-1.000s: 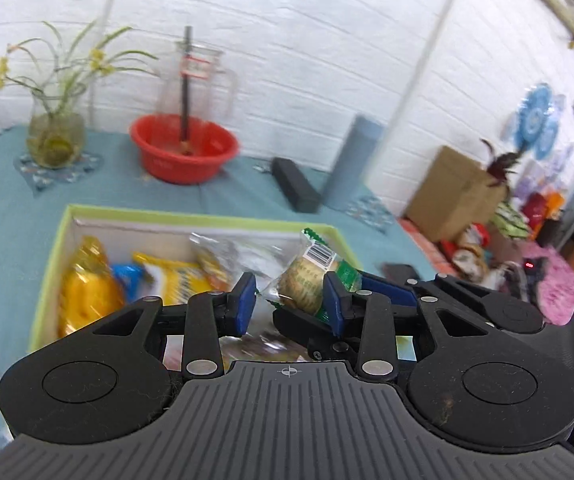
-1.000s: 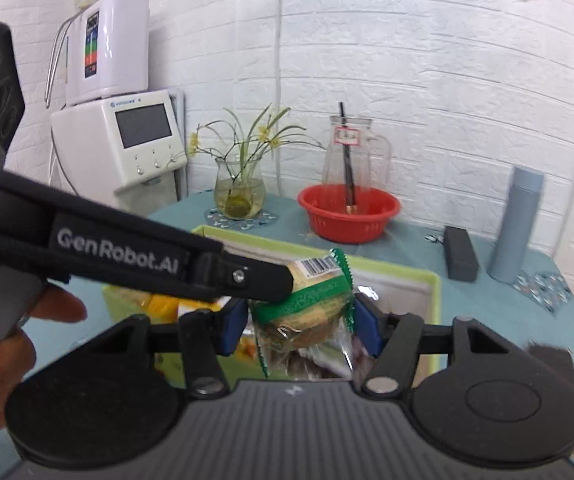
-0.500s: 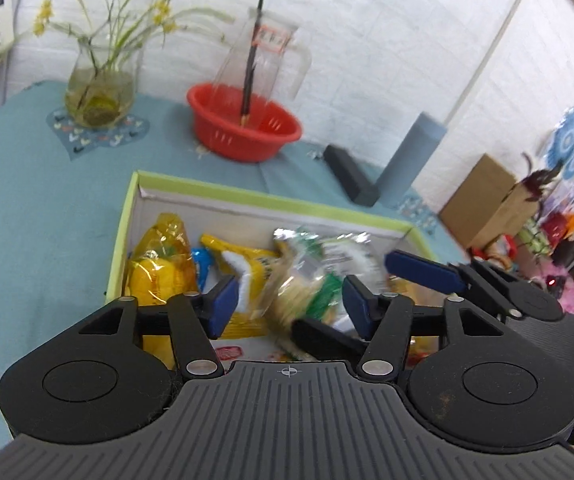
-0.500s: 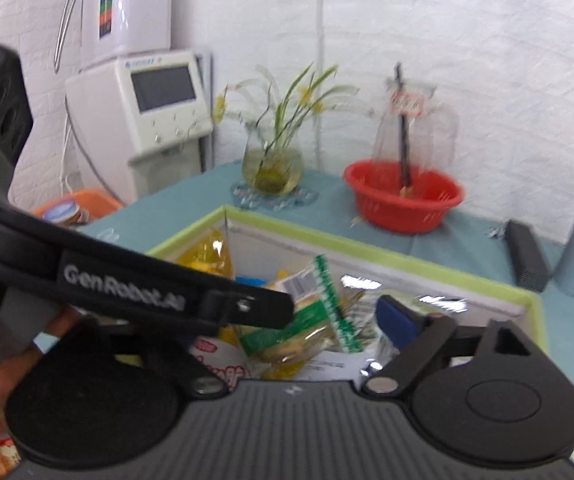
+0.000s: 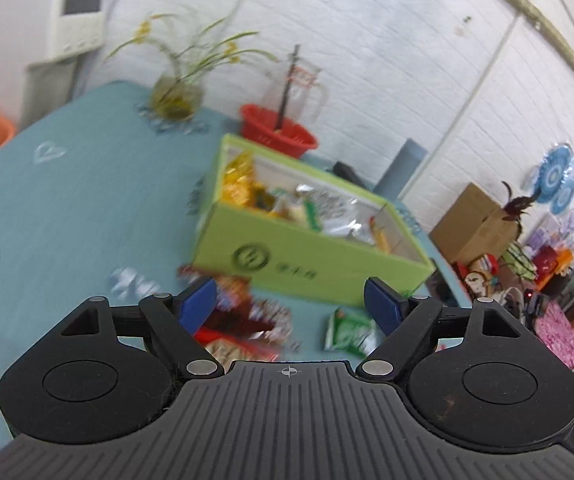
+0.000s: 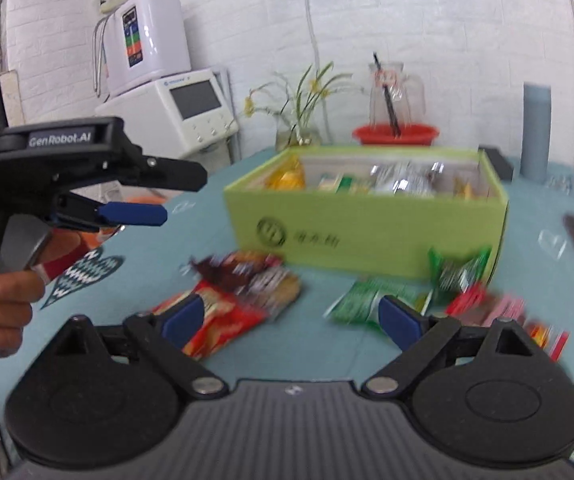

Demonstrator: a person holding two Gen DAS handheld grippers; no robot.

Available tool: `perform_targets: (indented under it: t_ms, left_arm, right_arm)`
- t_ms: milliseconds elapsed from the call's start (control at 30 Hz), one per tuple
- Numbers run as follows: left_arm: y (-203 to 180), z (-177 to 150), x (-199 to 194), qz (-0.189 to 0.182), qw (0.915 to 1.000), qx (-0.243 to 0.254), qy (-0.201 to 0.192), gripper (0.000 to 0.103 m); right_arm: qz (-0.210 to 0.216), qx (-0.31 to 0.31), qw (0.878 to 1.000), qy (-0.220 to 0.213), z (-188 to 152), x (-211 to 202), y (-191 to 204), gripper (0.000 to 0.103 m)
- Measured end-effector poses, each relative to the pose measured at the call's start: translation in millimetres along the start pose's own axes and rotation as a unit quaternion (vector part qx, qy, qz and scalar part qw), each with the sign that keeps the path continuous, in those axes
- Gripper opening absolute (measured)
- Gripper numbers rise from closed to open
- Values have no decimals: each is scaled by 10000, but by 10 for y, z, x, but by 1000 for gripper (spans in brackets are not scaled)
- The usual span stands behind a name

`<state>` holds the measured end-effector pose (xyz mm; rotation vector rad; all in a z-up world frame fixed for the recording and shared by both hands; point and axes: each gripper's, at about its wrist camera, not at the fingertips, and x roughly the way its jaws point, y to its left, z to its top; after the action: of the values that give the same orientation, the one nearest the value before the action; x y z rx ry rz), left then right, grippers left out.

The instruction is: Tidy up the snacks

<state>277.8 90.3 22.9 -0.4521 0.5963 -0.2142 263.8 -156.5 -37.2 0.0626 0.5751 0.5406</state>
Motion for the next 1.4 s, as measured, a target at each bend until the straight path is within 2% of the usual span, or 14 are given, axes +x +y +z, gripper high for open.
perform_targets:
  t_ms: [167, 233, 333, 500, 767, 867, 967, 1033, 1067, 1200, 1400]
  left_arm:
    - [270, -174, -2, 265, 9990, -216, 299, 69]
    - [318, -185, 39, 283, 9985, -216, 407, 69]
    - [354, -190, 81, 204, 9987, -145, 444, 70]
    - [382, -186, 272, 78, 9972, -28, 747, 70]
    - [438, -166, 342, 73, 9960, 19, 886, 70]
    - [429, -155, 428, -54, 9945, 54, 1046, 69]
    - [383, -180, 520, -105, 9920, 197, 1243, 66]
    - [364, -209, 549, -118, 9903, 306, 1349, 58]
    - [362, -222, 555, -120, 9897, 332, 1388, 58]
    - [358, -298, 504, -135, 9888, 297, 1455, 50]
    - [291, -452, 342, -265, 9879, 196, 1513, 48]
  right_arm:
    - [178, 311, 9991, 228, -222, 93, 196, 93]
    - [232, 212, 9990, 315, -232, 175, 284, 93]
    - [197, 89, 9991, 370, -197, 299, 385, 93]
    - [282, -36, 9986, 455, -112, 458, 493, 93]
    - [534, -78, 9961, 693, -80, 768, 537, 93]
    - [670, -92, 9948, 757, -69, 851, 577, 93]
    - [702, -154, 9942, 795, -73, 897, 624, 93]
    - [714, -121, 9941, 803, -81, 905, 624, 93]
    - [708, -155, 9941, 805, -87, 900, 631, 93]
    - [714, -286, 9934, 850, -118, 851, 678, 93]
    - [751, -512, 9922, 858, -215, 639, 742, 93]
